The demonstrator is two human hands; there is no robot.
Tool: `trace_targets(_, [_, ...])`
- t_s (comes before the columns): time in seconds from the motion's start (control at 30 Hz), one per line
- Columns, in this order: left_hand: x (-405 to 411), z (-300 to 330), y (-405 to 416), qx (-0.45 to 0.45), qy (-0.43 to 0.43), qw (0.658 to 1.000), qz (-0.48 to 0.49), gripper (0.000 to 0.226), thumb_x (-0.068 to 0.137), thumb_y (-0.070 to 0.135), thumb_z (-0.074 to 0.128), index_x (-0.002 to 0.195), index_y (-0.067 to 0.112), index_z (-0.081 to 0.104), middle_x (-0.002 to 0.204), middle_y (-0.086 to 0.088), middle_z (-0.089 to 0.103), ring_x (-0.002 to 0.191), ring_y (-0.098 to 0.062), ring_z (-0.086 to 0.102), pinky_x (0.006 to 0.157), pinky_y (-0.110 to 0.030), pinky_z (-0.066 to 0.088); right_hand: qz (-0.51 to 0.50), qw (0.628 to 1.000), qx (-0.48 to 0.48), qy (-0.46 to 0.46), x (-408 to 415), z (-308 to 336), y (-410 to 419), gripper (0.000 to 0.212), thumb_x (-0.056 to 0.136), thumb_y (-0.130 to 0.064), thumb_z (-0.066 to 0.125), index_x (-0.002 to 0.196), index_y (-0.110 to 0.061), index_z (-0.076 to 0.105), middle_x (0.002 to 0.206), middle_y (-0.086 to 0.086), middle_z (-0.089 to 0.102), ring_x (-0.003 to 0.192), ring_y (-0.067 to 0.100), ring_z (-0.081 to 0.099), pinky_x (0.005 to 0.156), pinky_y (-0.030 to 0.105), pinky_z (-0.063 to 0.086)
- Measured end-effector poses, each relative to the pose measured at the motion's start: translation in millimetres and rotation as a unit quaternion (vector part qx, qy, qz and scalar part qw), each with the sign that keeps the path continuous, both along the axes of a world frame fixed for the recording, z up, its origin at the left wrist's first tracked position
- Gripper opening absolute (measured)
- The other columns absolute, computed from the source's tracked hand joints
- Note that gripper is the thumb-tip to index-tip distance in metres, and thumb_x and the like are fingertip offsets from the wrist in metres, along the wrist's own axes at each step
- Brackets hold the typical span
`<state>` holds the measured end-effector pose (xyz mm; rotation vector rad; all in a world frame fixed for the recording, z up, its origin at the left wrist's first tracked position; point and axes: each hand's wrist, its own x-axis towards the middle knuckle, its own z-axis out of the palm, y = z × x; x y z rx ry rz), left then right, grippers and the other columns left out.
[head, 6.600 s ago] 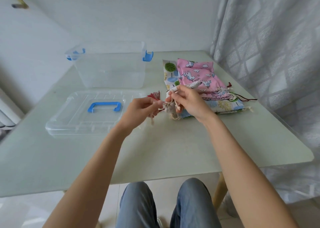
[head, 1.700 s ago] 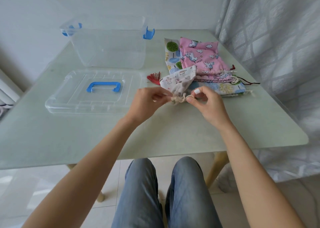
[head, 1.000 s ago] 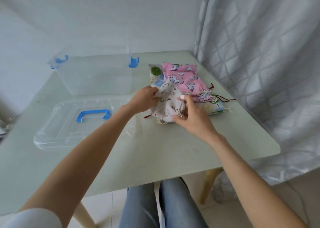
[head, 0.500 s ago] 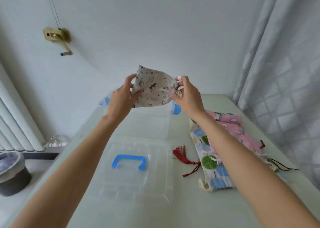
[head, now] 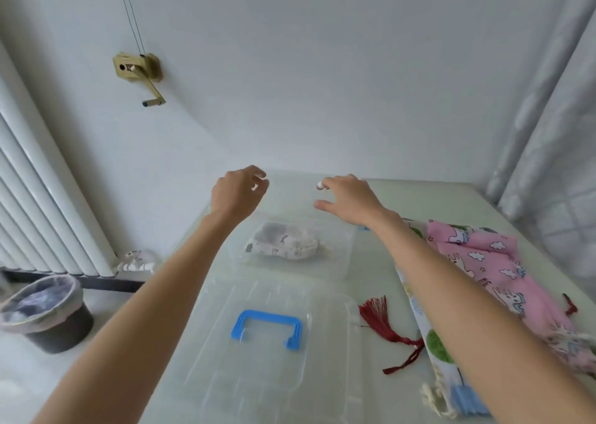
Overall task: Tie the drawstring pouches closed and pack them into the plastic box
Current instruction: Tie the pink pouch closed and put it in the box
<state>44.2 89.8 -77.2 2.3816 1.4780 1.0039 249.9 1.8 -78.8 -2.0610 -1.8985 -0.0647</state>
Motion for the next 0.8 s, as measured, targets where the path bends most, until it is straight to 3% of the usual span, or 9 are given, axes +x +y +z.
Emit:
trace_targets(0.13, [4,5,-64,0.065,-0.128,0.986,-0.087,0.016,0.092,0.023,0.052,0.100,0.026,0.067,0.090,0.015,0.070,0.080,-0.004,0.057,0.071,-0.023,0.039,0.026,0.988,0.118,0.098,1,-4,-65,0.035,0.090,-0.033,0.058,0.123,-0.023,0.052,0.109,-0.007,0.065,0.102,0.018,0.057,0.082,0.032,0.043])
trace_targets(0.3, [26,-8,-146,0.001,-0.265,0.944,-0.195,0.018,0.092,0.016,0.050,0.098,0.021,0.066,0.080,0.014,0.069,0.082,0.001,0.063,0.070,-0.011,0.043,-0.010,0.979,0.181,0.097,20,-29,-162,0.018,0.088,-0.020,0.060,0.105,-0.019,0.066,0.082,-0.006,0.072,0.073,0.017,0.067,0.068,0.037,0.055])
trace_targets(0.4, [65,-30,-185,-0.068,-0.212,0.939,-0.263,0.017,0.090,0.016,0.053,0.098,0.021,0.067,0.084,0.013,0.069,0.084,0.000,0.064,0.075,-0.017,0.048,-0.060,0.986,0.136,0.081,43,-52,-213,0.015,0.088,-0.020,0.061,0.100,-0.019,0.070,0.079,-0.001,0.073,0.067,0.019,0.066,0.064,0.038,0.056])
trace_targets(0.5, [112,-54,-212,-0.123,-0.113,0.929,-0.330,0.018,0.088,0.018,0.058,0.103,0.021,0.067,0.091,0.009,0.069,0.089,-0.005,0.064,0.084,-0.028,0.052,-0.096,0.987,0.096,0.090,71,-66,-252,0.014,0.089,-0.017,0.061,0.099,-0.017,0.070,0.084,-0.004,0.071,0.071,0.011,0.064,0.067,0.030,0.054])
trace_targets(0.57, [139,-69,-226,-0.133,-0.067,0.928,-0.343,0.020,0.087,0.021,0.061,0.107,0.020,0.066,0.096,0.006,0.069,0.091,-0.008,0.064,0.085,-0.029,0.051,-0.124,0.985,0.090,0.081,90,-73,-274,0.013,0.088,-0.013,0.060,0.096,-0.015,0.070,0.083,-0.005,0.066,0.074,0.007,0.060,0.076,0.029,0.050])
trace_targets(0.6, [148,-76,-231,-0.131,-0.045,0.929,-0.343,0.023,0.087,0.022,0.062,0.109,0.019,0.065,0.101,0.003,0.069,0.093,-0.011,0.063,0.085,-0.027,0.050,-0.141,0.983,0.090,0.076,98,-77,-282,0.013,0.088,-0.010,0.059,0.096,-0.013,0.070,0.085,-0.002,0.065,0.081,0.014,0.060,0.084,0.032,0.048])
trace_targets(0.7, [167,-90,-238,-0.108,0.018,0.935,-0.337,0.027,0.087,0.024,0.062,0.113,0.017,0.063,0.111,0.001,0.067,0.099,-0.013,0.060,0.083,-0.022,0.044,-0.192,0.979,0.057,0.038,123,-87,-300,0.025,0.087,-0.002,0.054,0.110,-0.008,0.064,0.119,0.008,0.062,0.112,0.030,0.050,0.095,0.035,0.037])
trace_targets(0.8, [173,-98,-237,-0.127,0.037,0.937,-0.322,0.024,0.085,0.021,0.064,0.109,0.018,0.066,0.105,0.003,0.068,0.094,-0.012,0.061,0.081,-0.024,0.046,-0.213,0.976,0.019,0.035,140,-94,-309,0.038,0.086,-0.005,0.058,0.124,-0.012,0.056,0.126,0.010,0.057,0.114,0.030,0.048,0.095,0.038,0.038])
